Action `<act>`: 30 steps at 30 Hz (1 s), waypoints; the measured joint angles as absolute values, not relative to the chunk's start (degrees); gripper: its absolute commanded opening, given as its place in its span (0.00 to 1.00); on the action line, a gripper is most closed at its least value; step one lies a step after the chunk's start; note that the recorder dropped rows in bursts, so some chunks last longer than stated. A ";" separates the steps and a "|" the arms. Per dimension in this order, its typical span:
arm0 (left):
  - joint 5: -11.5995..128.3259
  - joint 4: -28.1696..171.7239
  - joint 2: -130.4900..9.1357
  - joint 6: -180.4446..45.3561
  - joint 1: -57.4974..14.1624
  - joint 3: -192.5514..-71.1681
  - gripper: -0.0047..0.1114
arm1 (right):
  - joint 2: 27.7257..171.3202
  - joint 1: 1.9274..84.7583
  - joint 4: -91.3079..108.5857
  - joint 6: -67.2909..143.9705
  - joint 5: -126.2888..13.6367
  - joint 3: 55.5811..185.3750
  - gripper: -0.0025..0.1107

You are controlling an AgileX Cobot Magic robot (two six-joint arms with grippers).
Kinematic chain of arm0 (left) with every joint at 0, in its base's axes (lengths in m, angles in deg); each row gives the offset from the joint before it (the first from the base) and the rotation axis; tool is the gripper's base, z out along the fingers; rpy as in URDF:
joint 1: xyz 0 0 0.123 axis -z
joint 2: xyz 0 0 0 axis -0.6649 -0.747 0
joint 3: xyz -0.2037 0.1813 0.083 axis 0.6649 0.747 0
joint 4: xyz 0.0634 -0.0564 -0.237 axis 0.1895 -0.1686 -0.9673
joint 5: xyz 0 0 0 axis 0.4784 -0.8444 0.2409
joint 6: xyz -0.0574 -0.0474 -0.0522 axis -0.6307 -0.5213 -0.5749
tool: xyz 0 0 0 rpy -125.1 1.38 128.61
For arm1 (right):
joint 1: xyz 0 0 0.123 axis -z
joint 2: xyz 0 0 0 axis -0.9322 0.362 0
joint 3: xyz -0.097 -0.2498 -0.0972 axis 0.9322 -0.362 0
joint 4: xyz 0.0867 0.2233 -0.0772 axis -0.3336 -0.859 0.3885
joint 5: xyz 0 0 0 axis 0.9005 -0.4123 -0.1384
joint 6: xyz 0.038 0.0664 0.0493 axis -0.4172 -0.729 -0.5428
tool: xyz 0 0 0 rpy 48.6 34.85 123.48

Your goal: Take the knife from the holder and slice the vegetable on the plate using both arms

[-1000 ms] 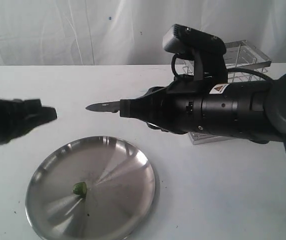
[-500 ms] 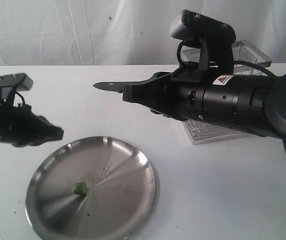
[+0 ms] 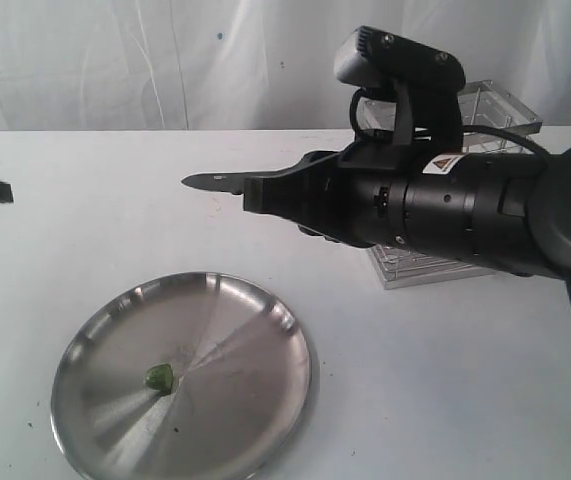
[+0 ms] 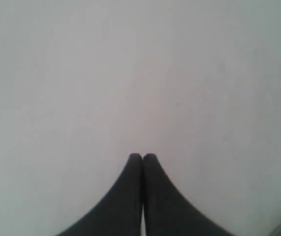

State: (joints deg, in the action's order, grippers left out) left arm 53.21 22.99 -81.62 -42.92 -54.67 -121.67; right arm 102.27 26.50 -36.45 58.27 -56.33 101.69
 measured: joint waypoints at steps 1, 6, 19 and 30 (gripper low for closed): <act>52.07 22.41 -82.54 -42.55 -54.74 -123.70 0.04 | 102.27 26.50 -36.45 58.37 -56.33 101.69 0.02; 50.35 10.55 -87.05 -41.56 -54.87 -134.61 0.04 | 102.27 26.50 -36.45 58.59 -56.33 101.69 0.02; 75.10 4.64 -91.82 -68.56 -55.96 -140.28 0.04 | 102.27 26.50 -36.45 58.82 -61.31 101.69 0.02; 70.84 113.25 -87.85 -113.44 -52.52 -138.40 0.04 | 102.27 26.50 -36.00 59.28 -61.66 101.69 0.02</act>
